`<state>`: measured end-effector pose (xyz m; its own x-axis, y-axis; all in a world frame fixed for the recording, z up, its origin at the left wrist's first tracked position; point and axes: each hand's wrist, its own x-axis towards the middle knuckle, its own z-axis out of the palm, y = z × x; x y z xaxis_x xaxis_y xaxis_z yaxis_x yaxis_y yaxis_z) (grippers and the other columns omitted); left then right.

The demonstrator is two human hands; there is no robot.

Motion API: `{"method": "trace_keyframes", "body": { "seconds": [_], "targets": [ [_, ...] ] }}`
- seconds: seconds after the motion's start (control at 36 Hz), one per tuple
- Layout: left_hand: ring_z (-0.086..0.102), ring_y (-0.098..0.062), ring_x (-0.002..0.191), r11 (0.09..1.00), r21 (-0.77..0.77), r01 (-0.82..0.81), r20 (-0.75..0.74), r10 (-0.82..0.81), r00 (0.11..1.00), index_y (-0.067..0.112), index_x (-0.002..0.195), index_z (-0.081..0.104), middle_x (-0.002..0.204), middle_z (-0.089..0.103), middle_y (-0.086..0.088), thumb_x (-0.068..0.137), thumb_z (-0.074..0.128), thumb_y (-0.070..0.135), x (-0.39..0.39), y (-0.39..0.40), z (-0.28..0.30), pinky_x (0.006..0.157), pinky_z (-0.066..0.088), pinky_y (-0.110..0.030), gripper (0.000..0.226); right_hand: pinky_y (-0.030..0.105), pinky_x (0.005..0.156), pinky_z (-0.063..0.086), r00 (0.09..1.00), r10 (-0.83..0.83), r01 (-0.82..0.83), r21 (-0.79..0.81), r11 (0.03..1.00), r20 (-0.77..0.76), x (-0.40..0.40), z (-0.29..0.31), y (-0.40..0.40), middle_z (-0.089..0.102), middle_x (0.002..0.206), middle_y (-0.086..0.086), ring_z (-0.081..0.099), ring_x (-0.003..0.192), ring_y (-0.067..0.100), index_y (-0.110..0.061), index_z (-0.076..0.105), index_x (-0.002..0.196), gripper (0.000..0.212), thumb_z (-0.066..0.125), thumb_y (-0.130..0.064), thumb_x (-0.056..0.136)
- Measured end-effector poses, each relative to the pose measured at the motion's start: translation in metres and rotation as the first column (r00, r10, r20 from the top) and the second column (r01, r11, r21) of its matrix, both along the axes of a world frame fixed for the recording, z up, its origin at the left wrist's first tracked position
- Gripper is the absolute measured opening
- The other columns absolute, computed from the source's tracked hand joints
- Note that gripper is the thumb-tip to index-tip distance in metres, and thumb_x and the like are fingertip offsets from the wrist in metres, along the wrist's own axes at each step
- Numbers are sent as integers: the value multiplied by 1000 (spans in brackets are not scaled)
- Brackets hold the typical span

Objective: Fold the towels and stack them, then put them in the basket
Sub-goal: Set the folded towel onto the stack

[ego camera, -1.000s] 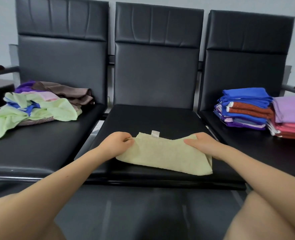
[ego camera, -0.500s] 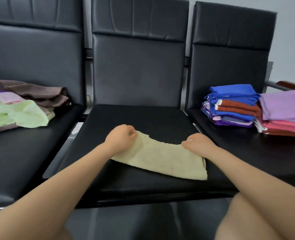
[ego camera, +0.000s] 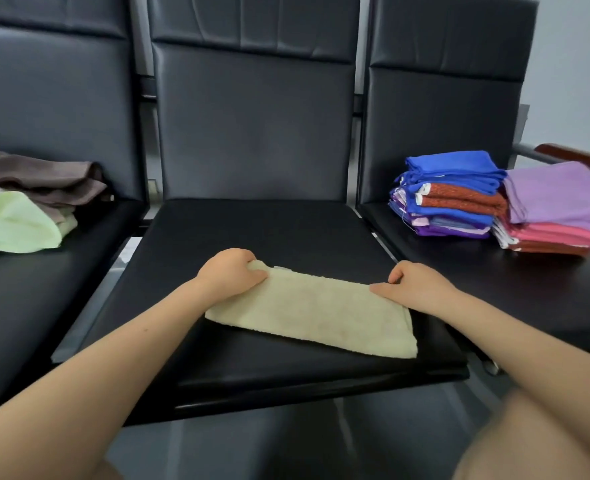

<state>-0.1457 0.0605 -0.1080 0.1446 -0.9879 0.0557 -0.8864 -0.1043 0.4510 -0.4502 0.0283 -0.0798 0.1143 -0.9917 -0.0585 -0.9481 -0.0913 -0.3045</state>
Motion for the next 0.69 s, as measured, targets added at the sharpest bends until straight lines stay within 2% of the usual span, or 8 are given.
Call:
{"method": "trace_keyframes", "body": {
  "seconds": [0.06,0.11,0.19,0.25,0.36,0.44,0.61,0.69],
  "targets": [
    [50,-18,73,999,-27,-47,-120,43,992,7,80,56,79,55,-2,91,47,30,0,1,0,65,41,-34,27,32,70,44,1000,7,-7,15,1000,29,-1,1,2,62,89,1,56,78,16,-7,63,99,60,67,-61,76],
    [41,-17,69,991,-60,-123,-257,104,961,8,77,47,76,45,-4,91,44,24,0,4,3,62,33,-32,22,31,71,44,999,36,-37,64,997,16,0,1,2,63,91,8,55,78,15,-4,62,93,62,72,-61,72],
    [46,-17,74,983,-78,-164,-306,133,943,4,87,54,81,51,-4,93,44,26,2,9,6,65,37,-31,25,31,57,24,995,36,-50,159,986,91,2,3,2,37,63,5,35,61,14,-15,40,58,53,76,-51,73],
    [54,-18,83,984,-87,-152,-284,122,951,8,96,58,89,59,-1,94,47,30,1,13,7,69,41,-30,25,31,54,16,990,21,-47,184,982,141,6,5,1,26,59,0,26,56,14,-19,26,55,59,76,-43,77],
    [56,-19,88,975,-133,-179,-294,134,946,10,99,59,95,60,-2,94,50,31,1,17,4,72,45,-31,23,30,56,27,962,-23,-2,91,996,273,11,4,-6,35,65,3,37,60,16,-16,34,59,46,68,-31,85],
    [55,-18,86,959,-167,-229,-308,170,936,9,101,58,94,61,-2,94,50,29,4,20,1,69,44,-31,22,26,53,41,915,-71,19,134,991,396,15,6,-8,48,74,7,49,66,17,-12,54,76,26,67,-31,87],
    [54,-18,87,935,-224,-275,-308,200,930,12,105,57,96,61,-2,95,48,24,7,22,-6,68,40,-30,18,27,56,33,968,-30,-29,229,973,248,26,8,-5,46,70,5,46,64,18,-12,48,65,38,77,-33,78],
    [53,-18,82,916,-247,-316,-330,227,916,11,103,57,93,60,-3,95,48,24,9,22,-8,59,39,-27,17,27,56,37,953,-77,7,233,973,295,34,10,-5,51,77,6,51,66,19,-9,55,80,28,72,-31,82]
  ]
}}
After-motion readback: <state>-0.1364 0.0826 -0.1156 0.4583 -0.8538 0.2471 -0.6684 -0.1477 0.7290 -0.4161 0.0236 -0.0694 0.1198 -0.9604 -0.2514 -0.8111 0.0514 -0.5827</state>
